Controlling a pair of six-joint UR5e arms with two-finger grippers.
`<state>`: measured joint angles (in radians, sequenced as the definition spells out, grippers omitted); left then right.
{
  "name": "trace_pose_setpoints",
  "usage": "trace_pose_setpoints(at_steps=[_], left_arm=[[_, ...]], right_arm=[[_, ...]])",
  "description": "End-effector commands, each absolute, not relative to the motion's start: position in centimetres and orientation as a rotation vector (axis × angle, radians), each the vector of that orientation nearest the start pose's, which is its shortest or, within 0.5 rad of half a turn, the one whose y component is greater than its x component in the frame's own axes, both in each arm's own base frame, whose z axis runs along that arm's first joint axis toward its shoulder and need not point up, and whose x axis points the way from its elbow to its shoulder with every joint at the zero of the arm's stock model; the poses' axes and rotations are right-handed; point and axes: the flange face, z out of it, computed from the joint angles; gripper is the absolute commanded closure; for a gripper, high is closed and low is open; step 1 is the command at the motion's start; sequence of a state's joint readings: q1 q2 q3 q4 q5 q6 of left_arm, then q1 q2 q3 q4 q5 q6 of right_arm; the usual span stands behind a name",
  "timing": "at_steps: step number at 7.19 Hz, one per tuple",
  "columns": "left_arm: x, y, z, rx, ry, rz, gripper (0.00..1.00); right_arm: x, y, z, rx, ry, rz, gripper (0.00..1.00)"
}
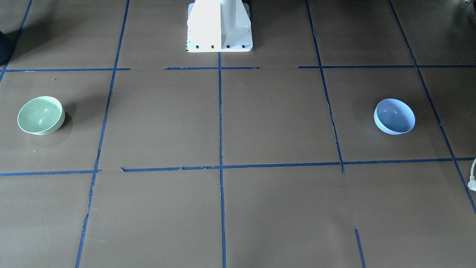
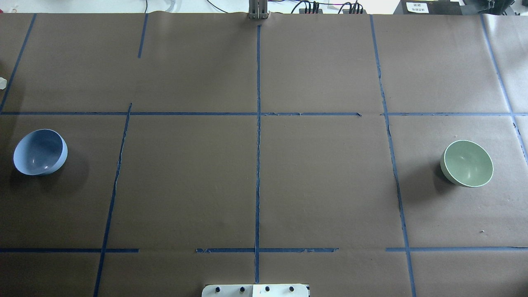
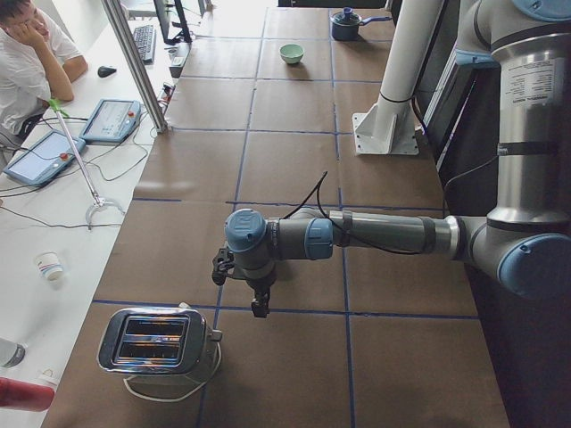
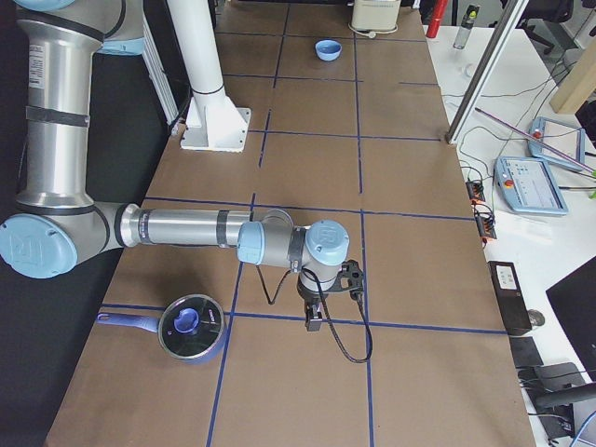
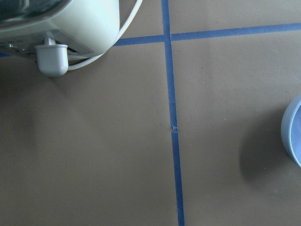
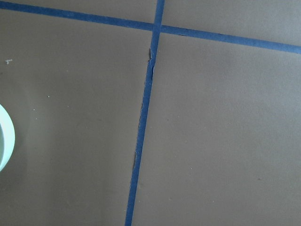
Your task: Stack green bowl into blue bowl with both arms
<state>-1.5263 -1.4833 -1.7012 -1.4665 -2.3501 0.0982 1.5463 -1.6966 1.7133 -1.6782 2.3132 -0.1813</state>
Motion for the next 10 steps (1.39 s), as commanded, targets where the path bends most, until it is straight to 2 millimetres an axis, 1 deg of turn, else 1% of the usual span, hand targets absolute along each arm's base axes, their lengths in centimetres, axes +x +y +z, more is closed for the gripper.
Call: trace_pose_setpoints(at_steps=[1, 3, 4, 5, 6, 7, 8, 9, 10], left_arm=[[-4.3, -45.2, 64.4, -0.034, 0.781, 0.114, 0.00], [-4.2, -45.6, 64.1, -0.030, 0.782, 0.116, 0.00], [-3.8, -48.0, 61.6, 0.051, 0.782, 0.149, 0.00], [-3.7, -50.5, 59.5, 0.170, 0.777, 0.196, 0.00], [-3.4, -51.8, 58.5, 0.239, 0.788, 0.232, 0.00], [-3.2, -51.2, 59.6, 0.276, 0.798, 0.252, 0.00], [-0.5, -51.6, 60.3, 0.294, 0.810, 0.307, 0.00], [5.1, -51.2, 60.7, 0.191, 0.836, 0.257, 0.00], [7.7, -51.1, 59.7, 0.156, 0.858, 0.167, 0.00]], right_arm=[[5.5, -43.3, 65.9, -0.027, -0.747, -0.163, 0.00], [5.2, -43.6, 65.6, -0.024, -0.748, -0.171, 0.00], [5.0, -43.8, 65.4, -0.021, -0.748, -0.176, 0.00], [5.0, -43.9, 65.3, -0.019, -0.748, -0.176, 0.00], [5.0, -43.9, 65.3, -0.019, -0.748, -0.176, 0.00], [5.0, -44.0, 65.3, -0.019, -0.748, -0.178, 0.00], [4.9, -44.0, 65.3, -0.019, -0.748, -0.180, 0.00], [4.8, -44.0, 65.3, -0.020, -0.748, -0.183, 0.00], [4.6, -44.0, 65.3, -0.021, -0.748, -0.185, 0.00]])
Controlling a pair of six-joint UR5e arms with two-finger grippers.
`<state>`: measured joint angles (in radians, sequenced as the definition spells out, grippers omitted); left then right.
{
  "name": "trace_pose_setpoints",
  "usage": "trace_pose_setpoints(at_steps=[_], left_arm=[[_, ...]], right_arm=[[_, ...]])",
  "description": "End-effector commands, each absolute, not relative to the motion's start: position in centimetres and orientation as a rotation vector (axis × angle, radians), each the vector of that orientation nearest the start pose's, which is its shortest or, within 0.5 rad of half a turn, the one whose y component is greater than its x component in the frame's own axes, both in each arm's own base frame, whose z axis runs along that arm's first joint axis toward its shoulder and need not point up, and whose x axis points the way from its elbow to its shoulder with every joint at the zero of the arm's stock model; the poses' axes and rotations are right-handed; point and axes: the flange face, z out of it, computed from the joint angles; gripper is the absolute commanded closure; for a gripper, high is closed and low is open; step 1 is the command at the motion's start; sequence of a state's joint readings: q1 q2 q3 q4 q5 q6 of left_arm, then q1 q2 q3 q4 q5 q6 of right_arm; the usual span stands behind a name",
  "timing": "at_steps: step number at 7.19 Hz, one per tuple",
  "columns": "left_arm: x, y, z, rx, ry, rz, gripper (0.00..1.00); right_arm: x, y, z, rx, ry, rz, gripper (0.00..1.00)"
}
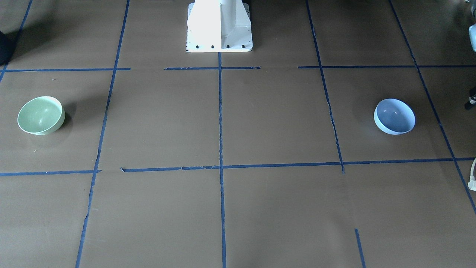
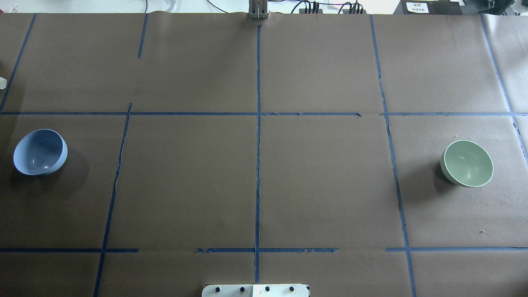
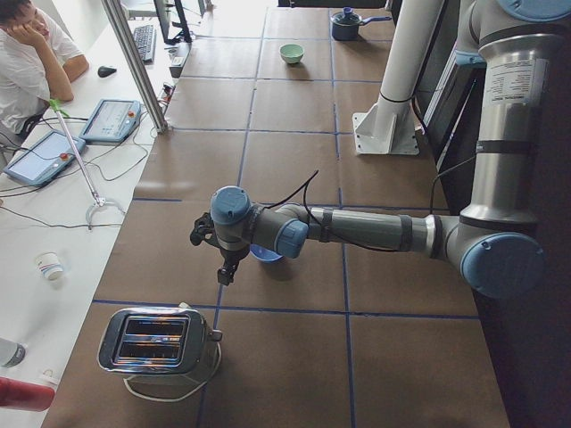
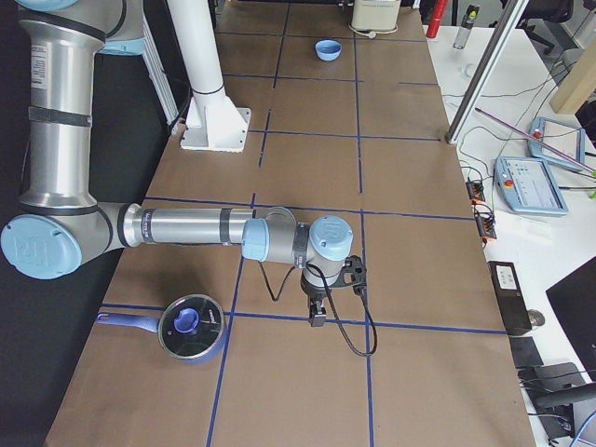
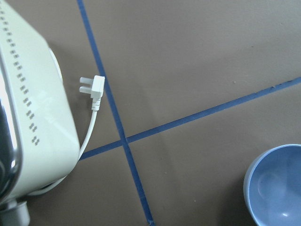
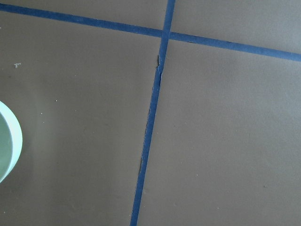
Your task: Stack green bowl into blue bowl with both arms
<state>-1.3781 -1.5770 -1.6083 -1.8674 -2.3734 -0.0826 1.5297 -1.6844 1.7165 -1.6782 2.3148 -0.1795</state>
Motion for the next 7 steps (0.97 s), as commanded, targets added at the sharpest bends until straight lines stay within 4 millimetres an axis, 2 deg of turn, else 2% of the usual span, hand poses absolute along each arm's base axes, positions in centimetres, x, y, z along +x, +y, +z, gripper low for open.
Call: trace_pose_setpoints(at_steps=[1, 3, 5, 6, 7], left_arm=[[9.6, -49.3, 60.4, 0.144, 0.889, 0.086, 0.00], [13.8, -46.0, 61.8, 0.121, 0.910, 0.001, 0.00], [18.0, -45.1, 63.0, 0.103, 0.825, -0.035, 0.00], [18.5, -45.0, 63.2, 0.095, 0.824, -0.029, 0.07], [18.7, -45.0, 63.2, 0.086, 0.827, -0.029, 0.51]], right_arm=[[4.6, -44.0, 65.3, -0.023, -0.748, -0.186, 0.00], [4.6, -44.0, 65.4, -0.025, -0.746, -0.186, 0.00], [4.5, -44.0, 65.6, -0.028, -0.747, -0.186, 0.00], [4.5, -44.0, 65.6, -0.030, -0.747, -0.186, 0.00], [4.5, -44.0, 65.7, -0.031, -0.747, -0.185, 0.00]])
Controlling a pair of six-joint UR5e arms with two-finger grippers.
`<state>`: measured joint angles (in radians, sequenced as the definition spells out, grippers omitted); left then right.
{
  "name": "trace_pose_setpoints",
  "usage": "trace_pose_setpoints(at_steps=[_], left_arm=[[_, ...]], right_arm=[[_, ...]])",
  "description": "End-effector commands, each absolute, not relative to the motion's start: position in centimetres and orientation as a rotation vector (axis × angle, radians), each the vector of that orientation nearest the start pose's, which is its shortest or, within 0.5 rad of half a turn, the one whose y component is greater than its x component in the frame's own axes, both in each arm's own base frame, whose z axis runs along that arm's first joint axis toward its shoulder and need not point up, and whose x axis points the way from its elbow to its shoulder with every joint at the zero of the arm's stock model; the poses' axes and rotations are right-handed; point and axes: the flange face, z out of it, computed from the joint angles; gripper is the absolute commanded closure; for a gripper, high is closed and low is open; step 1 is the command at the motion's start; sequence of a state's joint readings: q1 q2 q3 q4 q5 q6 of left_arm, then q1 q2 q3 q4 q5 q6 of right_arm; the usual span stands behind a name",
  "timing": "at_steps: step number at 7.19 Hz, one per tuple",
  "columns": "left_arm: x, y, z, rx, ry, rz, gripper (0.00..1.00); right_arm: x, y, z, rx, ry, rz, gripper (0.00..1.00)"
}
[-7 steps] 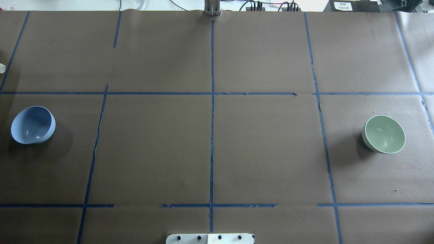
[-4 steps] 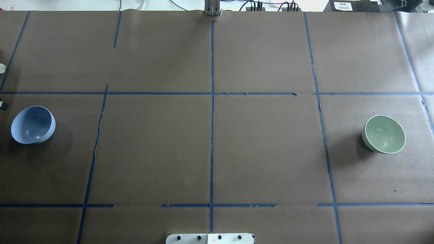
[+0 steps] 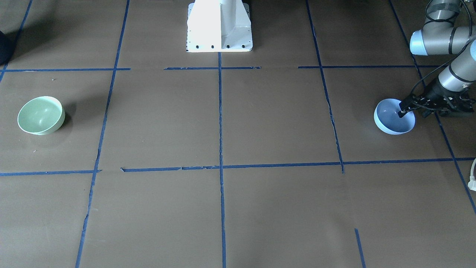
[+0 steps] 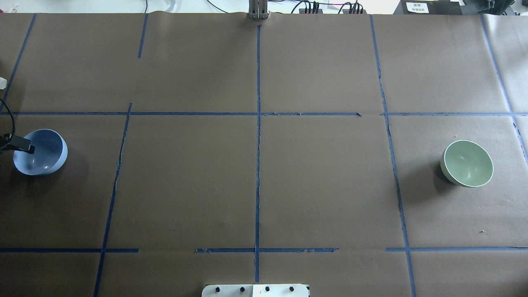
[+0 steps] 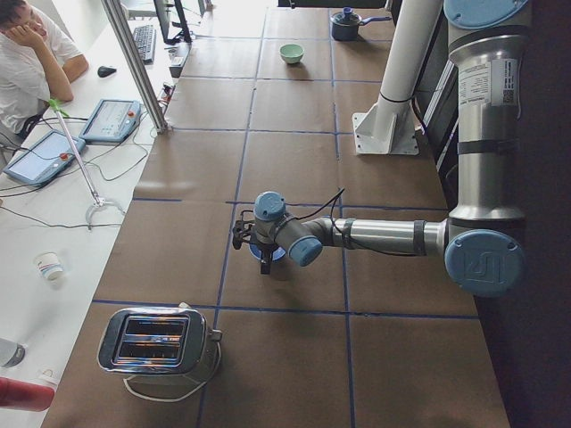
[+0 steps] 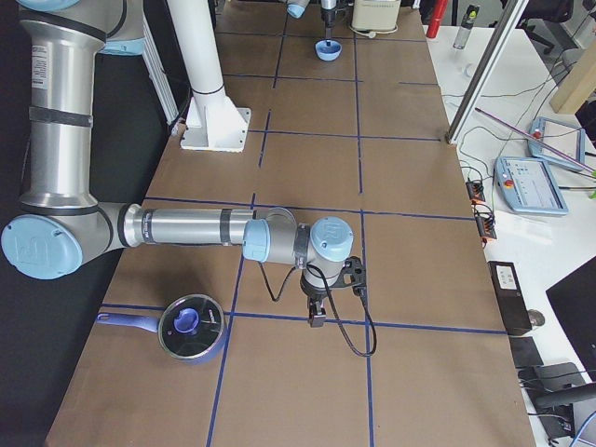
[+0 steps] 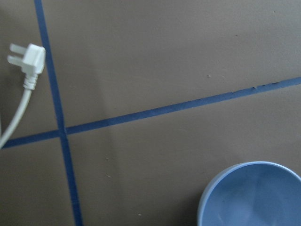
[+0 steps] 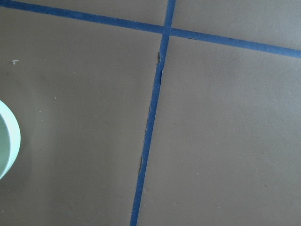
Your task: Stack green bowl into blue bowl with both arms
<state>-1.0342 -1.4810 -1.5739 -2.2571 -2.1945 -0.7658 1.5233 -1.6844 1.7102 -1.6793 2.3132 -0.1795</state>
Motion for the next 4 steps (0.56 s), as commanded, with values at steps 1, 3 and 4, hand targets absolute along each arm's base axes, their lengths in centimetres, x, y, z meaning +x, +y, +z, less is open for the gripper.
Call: trace_pose_setpoints(at_steps=[1, 3, 4], left_arm=[[18.7, -45.2, 63.1, 0.087, 0.827, -0.031, 0.87], [18.8, -45.2, 63.0, 0.086, 0.831, -0.027, 1.00], [19.0, -45.6, 61.9, 0.091, 0.842, -0.024, 1.00]], right_arm=[[4.5, -44.0, 65.7, -0.031, -0.747, -0.185, 0.00], [4.5, -44.0, 65.6, -0.030, -0.747, -0.186, 0.00], [4.5, -44.0, 65.6, -0.029, -0.747, -0.186, 0.00]])
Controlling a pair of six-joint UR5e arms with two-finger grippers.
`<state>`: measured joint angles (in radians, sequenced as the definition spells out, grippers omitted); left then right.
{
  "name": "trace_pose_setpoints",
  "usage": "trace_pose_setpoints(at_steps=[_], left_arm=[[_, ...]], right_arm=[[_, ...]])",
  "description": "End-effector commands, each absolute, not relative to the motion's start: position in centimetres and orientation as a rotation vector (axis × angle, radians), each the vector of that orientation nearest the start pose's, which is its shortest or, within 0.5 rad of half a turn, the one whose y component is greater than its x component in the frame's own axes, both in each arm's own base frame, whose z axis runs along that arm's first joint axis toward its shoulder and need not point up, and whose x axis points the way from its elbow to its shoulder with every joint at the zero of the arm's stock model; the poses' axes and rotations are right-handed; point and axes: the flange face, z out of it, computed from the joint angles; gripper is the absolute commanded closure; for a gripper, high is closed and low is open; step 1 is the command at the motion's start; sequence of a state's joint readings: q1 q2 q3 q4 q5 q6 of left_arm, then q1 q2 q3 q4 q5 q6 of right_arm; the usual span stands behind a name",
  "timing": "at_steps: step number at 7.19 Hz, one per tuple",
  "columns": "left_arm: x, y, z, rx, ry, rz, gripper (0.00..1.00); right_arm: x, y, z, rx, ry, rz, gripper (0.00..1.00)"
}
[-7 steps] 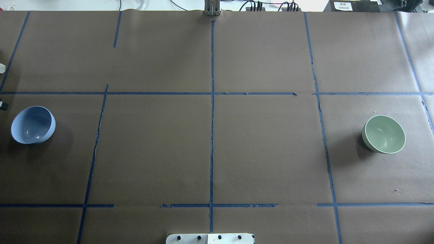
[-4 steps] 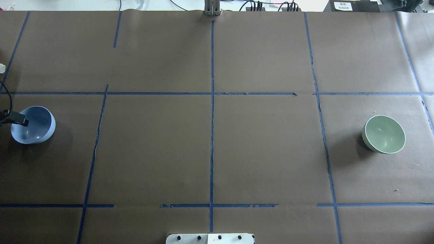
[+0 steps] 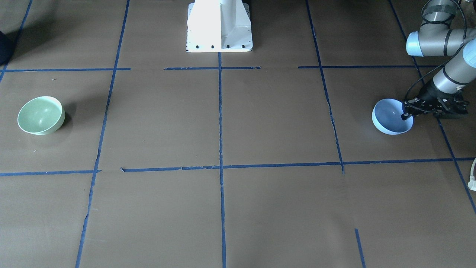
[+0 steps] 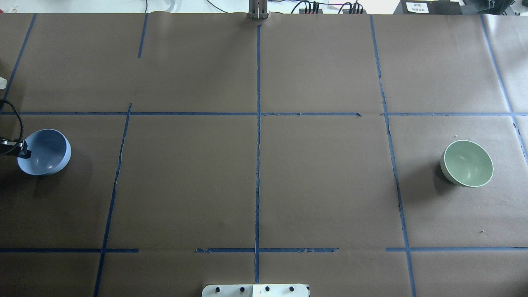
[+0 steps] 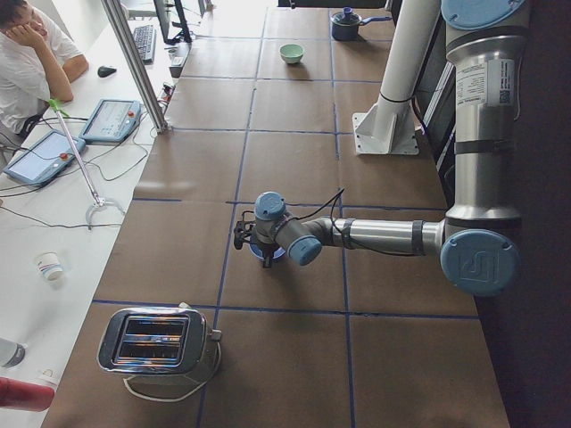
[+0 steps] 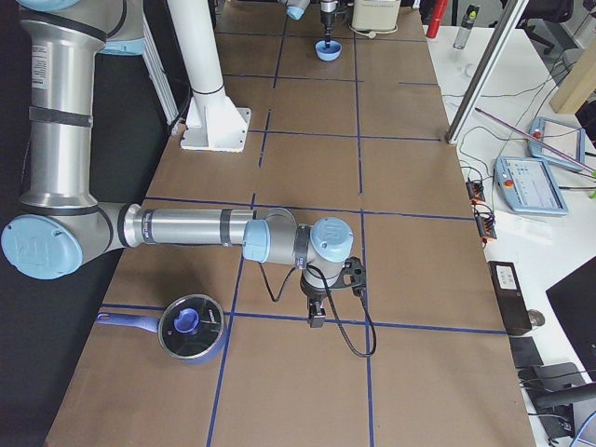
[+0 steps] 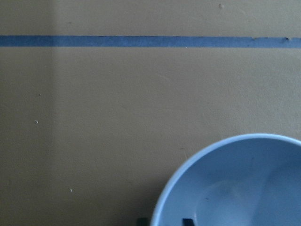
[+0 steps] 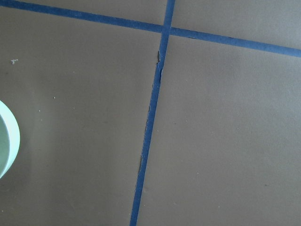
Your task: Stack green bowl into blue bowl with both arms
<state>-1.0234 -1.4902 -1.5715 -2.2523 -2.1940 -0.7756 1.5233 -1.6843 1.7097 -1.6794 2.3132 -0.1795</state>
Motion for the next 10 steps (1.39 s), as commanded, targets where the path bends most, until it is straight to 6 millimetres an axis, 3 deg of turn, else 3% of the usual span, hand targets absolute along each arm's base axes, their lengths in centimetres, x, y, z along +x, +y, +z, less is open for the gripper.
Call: trace_pose_setpoints(at_steps=[1, 3, 4, 5, 6, 8, 9, 10], left_arm=[[20.4, -46.8, 59.2, 0.066, 0.914, -0.033, 1.00], [24.5, -52.7, 48.7, 0.028, 1.042, -0.214, 1.00], [29.2, -54.3, 42.1, -0.009, 1.096, -0.252, 1.00], [36.3, -53.5, 36.2, -0.050, 1.113, -0.296, 1.00], [41.9, -52.2, 31.6, -0.023, 1.127, -0.316, 1.00], [51.0, -47.7, 26.2, -0.015, 1.092, -0.329, 1.00], [54.4, -45.5, 24.6, 0.005, 1.064, -0.312, 1.00], [55.5, -44.3, 24.1, 0.001, 1.065, -0.294, 1.00]], right_arm=[[4.5, -44.0, 65.6, -0.028, -0.748, -0.186, 0.00], [4.5, -44.0, 65.5, -0.027, -0.747, -0.187, 0.00], [4.5, -44.0, 65.5, -0.027, -0.747, -0.187, 0.00], [4.5, -44.0, 65.5, -0.028, -0.747, -0.185, 0.00], [4.5, -44.0, 65.5, -0.028, -0.747, -0.186, 0.00], [4.5, -44.0, 65.5, -0.029, -0.747, -0.185, 0.00], [4.5, -44.0, 65.6, -0.030, -0.747, -0.186, 0.00], [4.5, -44.0, 65.6, -0.031, -0.747, -0.184, 0.00]])
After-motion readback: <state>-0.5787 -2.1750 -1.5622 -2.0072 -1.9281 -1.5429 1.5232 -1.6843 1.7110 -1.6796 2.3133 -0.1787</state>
